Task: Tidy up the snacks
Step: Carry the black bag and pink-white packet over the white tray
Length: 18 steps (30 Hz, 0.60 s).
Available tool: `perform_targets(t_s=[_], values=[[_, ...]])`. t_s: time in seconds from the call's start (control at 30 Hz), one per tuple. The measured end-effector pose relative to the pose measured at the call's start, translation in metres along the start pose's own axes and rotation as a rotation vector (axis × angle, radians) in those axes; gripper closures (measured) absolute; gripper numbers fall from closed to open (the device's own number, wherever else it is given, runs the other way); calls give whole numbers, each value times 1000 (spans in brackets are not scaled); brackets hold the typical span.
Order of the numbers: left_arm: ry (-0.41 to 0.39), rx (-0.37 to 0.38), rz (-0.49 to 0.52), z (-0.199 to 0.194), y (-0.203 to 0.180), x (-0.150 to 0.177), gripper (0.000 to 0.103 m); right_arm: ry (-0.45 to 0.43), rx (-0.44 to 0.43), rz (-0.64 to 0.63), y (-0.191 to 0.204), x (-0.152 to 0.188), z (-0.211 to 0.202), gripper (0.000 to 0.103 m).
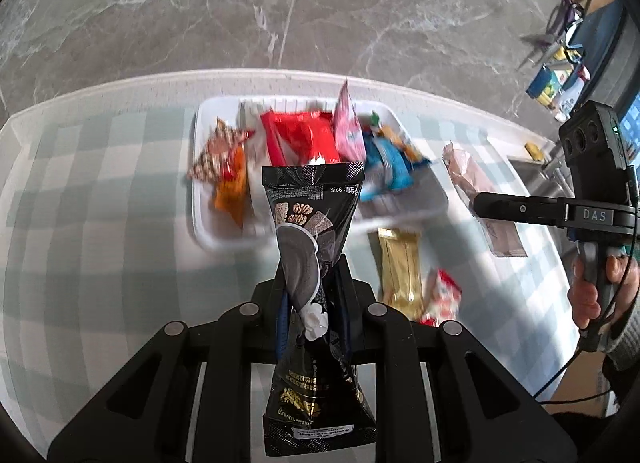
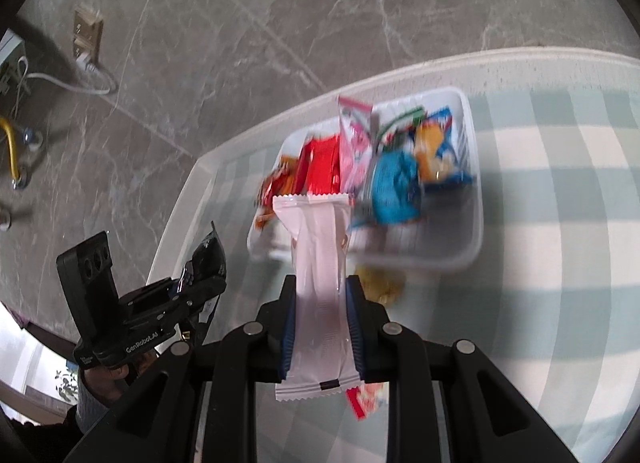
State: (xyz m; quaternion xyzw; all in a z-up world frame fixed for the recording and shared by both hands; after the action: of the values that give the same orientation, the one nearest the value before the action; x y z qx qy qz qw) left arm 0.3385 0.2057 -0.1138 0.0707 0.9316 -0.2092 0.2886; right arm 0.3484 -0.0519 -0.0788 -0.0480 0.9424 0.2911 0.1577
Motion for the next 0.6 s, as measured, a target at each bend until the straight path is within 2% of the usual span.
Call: perform_targets(t_s=[0.3, 0.6], values=[[1, 8, -12, 26, 17, -54, 86, -28, 30, 25, -6, -52, 18, 78], [18, 10, -25, 56, 28, -85, 86, -41, 73, 45, -17, -89, 38, 78]])
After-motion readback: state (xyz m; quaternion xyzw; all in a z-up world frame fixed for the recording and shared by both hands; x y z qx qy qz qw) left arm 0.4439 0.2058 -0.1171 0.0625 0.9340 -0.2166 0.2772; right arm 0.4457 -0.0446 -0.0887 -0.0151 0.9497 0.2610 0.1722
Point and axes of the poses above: each gripper's, at about its wrist camera, not at the fingertips, and z roughly the way its jaws point, y to its left, x to its underside, the point moved 4 cm from there along z, roughly the way its jaws point, and after that the axes turned 8 degrees about x, right-handed, at the moved point
